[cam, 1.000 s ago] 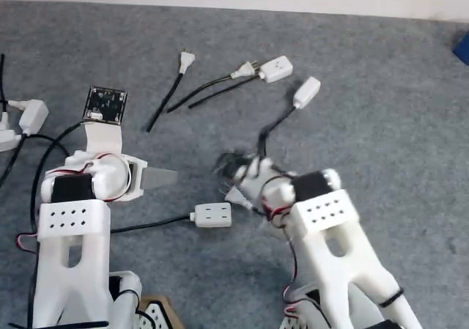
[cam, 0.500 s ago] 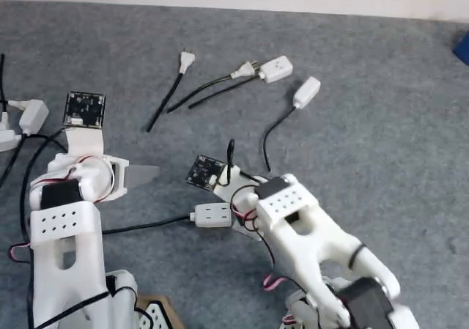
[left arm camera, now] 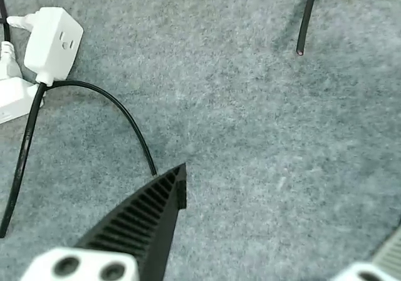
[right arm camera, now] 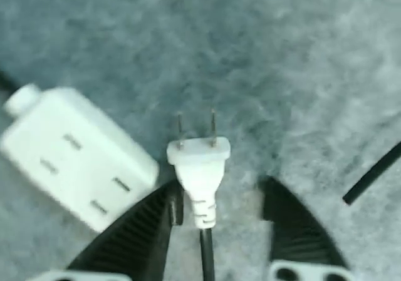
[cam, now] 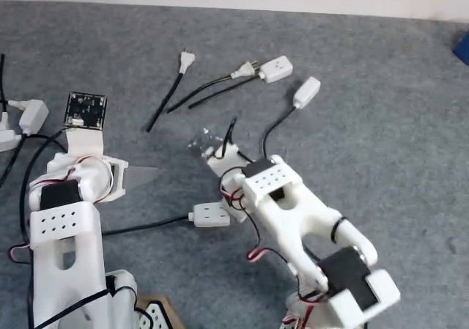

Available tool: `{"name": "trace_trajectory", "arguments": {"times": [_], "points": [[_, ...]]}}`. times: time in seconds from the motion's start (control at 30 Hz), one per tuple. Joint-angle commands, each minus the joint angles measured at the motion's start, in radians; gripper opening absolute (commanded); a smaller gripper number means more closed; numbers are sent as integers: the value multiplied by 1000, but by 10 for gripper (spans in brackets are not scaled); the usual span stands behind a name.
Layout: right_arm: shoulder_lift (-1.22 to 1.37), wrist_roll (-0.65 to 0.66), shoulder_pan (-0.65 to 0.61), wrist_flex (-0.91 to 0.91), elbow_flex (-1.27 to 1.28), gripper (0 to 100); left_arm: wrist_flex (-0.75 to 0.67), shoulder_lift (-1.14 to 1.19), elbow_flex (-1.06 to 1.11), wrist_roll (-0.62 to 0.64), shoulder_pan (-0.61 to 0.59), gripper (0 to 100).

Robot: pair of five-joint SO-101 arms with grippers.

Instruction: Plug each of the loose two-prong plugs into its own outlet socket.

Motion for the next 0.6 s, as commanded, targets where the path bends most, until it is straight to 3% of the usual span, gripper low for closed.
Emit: {"name": "trace_trajectory", "arguments": {"times": [0.0,0.13,0.43,0.57], "points": [[54,-21,-4,-2,-76,63,-11,-7,-5,-8,-30,489],[127,-21,1,12,-114,63,-14,-8,-5,-8,-56,489],[90,-29,2,257,-200,63,-15,-8,-5,-8,-71,489],[99,-23,19,254,-199,67,-12,-8,-5,-8,-71,489]]}}
